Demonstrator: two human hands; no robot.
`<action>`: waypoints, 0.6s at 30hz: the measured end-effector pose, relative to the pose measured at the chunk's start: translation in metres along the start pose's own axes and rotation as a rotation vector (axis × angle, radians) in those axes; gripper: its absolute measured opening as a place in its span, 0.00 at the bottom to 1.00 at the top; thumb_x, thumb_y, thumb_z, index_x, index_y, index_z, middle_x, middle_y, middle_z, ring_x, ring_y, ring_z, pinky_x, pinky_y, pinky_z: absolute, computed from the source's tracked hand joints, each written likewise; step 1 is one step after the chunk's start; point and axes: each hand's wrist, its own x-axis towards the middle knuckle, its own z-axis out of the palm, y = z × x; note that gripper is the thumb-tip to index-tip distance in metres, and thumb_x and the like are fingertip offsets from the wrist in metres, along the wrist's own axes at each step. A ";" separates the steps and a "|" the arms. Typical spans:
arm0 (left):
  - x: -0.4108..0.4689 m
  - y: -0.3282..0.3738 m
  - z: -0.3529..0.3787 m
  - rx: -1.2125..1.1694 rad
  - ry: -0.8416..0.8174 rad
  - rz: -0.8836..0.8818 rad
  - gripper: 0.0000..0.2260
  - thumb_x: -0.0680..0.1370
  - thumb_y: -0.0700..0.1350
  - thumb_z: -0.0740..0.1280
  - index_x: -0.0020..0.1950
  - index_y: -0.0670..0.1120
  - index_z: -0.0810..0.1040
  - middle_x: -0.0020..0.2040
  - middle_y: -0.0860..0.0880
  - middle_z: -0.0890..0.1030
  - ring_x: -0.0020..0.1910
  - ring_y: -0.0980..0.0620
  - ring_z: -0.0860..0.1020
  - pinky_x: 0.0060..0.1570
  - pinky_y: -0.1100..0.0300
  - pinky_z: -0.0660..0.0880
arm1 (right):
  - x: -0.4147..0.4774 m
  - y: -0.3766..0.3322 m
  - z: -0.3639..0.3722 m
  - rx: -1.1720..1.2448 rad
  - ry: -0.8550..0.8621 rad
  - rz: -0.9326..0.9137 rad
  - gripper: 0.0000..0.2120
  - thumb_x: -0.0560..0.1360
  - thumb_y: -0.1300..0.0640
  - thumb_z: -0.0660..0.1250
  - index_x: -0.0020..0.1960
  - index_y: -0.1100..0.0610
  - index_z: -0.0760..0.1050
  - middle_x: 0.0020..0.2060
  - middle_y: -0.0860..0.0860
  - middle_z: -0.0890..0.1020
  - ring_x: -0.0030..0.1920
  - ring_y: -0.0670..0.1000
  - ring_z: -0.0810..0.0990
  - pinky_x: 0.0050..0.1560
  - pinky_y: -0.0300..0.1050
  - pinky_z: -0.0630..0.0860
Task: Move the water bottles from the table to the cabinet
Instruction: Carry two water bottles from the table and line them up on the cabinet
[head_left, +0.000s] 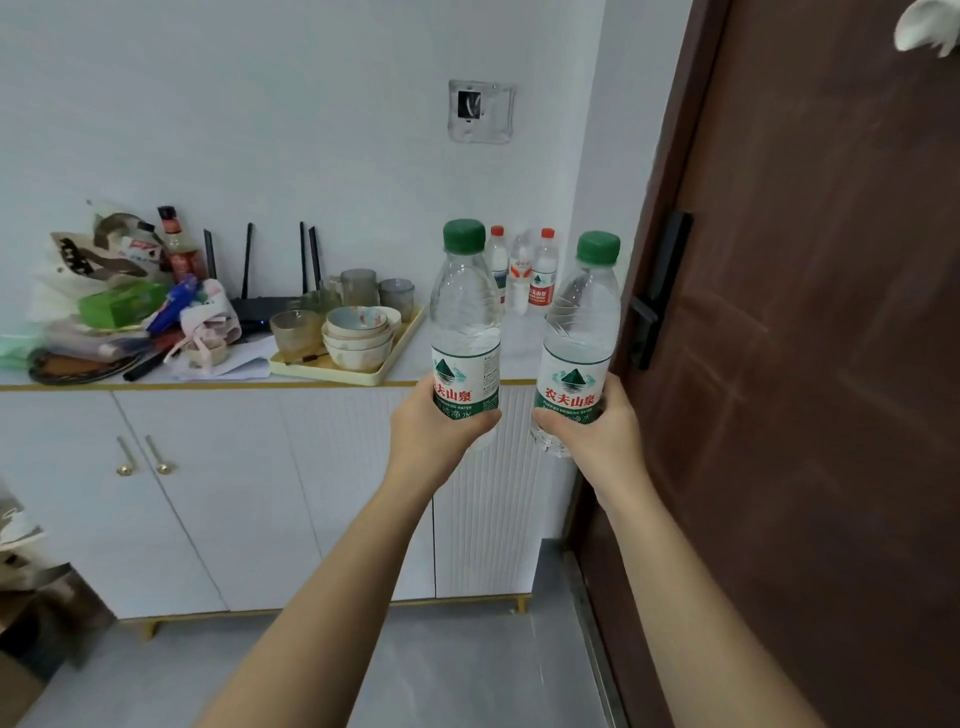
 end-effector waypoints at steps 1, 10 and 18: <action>0.016 -0.002 0.008 0.003 0.002 -0.002 0.19 0.65 0.48 0.79 0.48 0.59 0.75 0.44 0.61 0.81 0.42 0.67 0.79 0.37 0.68 0.76 | 0.019 0.006 0.003 -0.007 -0.005 0.004 0.30 0.63 0.61 0.81 0.60 0.50 0.74 0.50 0.44 0.83 0.50 0.43 0.82 0.44 0.34 0.77; 0.132 -0.033 0.074 0.021 0.005 -0.020 0.22 0.65 0.47 0.78 0.56 0.50 0.77 0.46 0.57 0.81 0.46 0.61 0.80 0.40 0.66 0.76 | 0.150 0.053 0.024 -0.092 -0.015 0.004 0.26 0.61 0.57 0.82 0.47 0.40 0.71 0.44 0.37 0.81 0.49 0.42 0.82 0.47 0.40 0.78; 0.234 -0.078 0.128 0.075 -0.057 -0.049 0.23 0.65 0.47 0.78 0.57 0.48 0.75 0.48 0.55 0.81 0.47 0.56 0.79 0.43 0.64 0.76 | 0.245 0.108 0.048 -0.120 0.025 0.066 0.28 0.61 0.59 0.82 0.53 0.46 0.71 0.45 0.41 0.81 0.51 0.50 0.83 0.54 0.50 0.80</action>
